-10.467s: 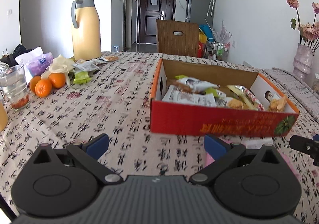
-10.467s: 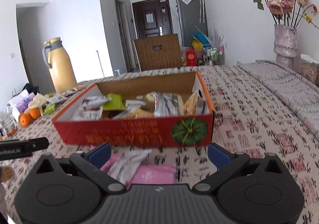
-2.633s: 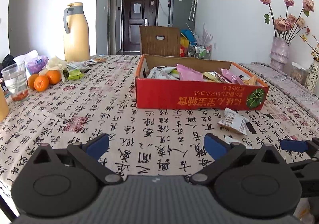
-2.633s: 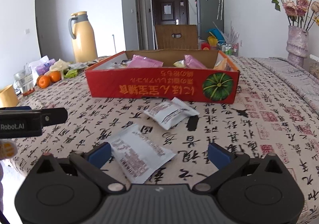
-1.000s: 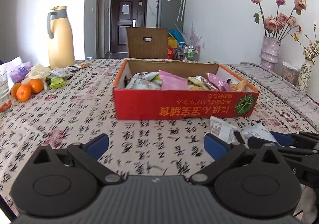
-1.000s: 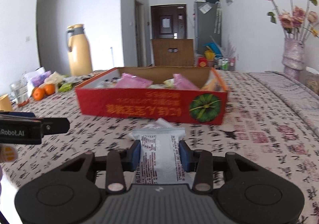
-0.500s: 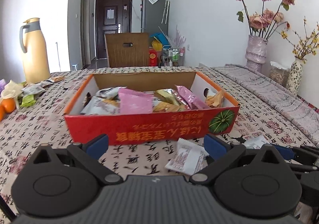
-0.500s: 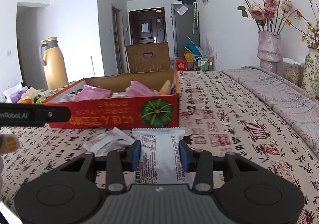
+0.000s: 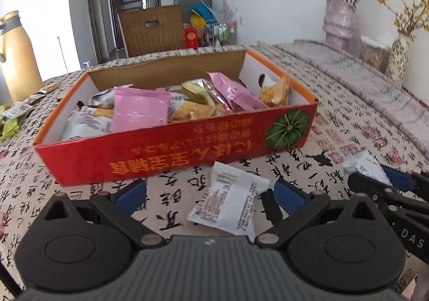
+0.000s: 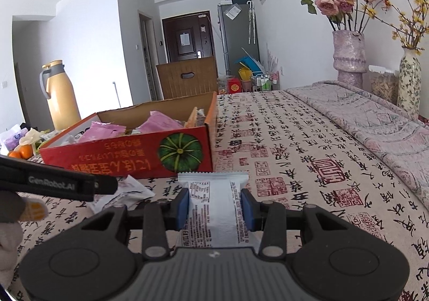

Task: Organize snacks
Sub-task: 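Grasp the other white packet with the left gripper while the right gripper holds its packet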

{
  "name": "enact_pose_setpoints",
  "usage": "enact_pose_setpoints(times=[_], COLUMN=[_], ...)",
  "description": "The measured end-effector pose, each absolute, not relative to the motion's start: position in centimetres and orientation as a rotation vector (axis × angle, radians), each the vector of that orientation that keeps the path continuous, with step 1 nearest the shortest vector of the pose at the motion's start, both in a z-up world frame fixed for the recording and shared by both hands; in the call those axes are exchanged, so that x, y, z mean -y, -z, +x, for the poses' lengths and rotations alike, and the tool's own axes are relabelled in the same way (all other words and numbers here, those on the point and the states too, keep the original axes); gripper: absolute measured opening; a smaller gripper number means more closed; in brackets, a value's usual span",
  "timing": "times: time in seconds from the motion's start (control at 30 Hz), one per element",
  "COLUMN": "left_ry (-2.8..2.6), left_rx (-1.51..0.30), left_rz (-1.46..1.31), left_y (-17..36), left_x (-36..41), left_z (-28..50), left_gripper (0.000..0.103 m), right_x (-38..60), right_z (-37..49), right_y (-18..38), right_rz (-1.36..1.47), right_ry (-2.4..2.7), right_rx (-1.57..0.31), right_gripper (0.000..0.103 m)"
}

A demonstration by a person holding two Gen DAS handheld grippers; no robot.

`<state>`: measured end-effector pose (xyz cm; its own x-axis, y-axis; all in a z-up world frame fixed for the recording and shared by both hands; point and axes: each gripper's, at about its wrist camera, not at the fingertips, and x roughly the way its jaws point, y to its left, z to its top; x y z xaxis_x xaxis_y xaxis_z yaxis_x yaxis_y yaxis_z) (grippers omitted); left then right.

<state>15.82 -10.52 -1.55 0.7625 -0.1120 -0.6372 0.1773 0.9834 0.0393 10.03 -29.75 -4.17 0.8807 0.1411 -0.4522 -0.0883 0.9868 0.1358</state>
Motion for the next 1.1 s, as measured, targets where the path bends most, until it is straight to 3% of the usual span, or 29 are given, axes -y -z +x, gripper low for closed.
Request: enact_pose_setpoints(times=[0.47, 0.7, 0.8, 1.1], left_ry=[0.144, 0.181, 0.203, 0.198], left_rx=[-0.774, -0.791, -0.786, -0.758], left_rz=[0.126, 0.099, 0.091, 0.074], left_y=[3.4, 3.5, 3.4, 3.0], left_x=[11.9, 11.8, 11.9, 11.4], left_z=[17.8, 17.9, 17.7, 16.9], left_gripper=[0.099, 0.069, 0.05, 0.044], right_x=[31.0, 30.9, 30.9, 30.5], right_z=[10.3, 10.3, 10.3, 9.9], right_y=[4.9, 5.0, 5.0, 4.9], right_rz=[0.144, 0.146, 0.145, 0.134], right_ry=[-0.116, -0.122, -0.123, -0.13], right_rx=[-0.487, -0.491, -0.492, -0.491], right_gripper=[0.04, 0.039, 0.039, 0.039])
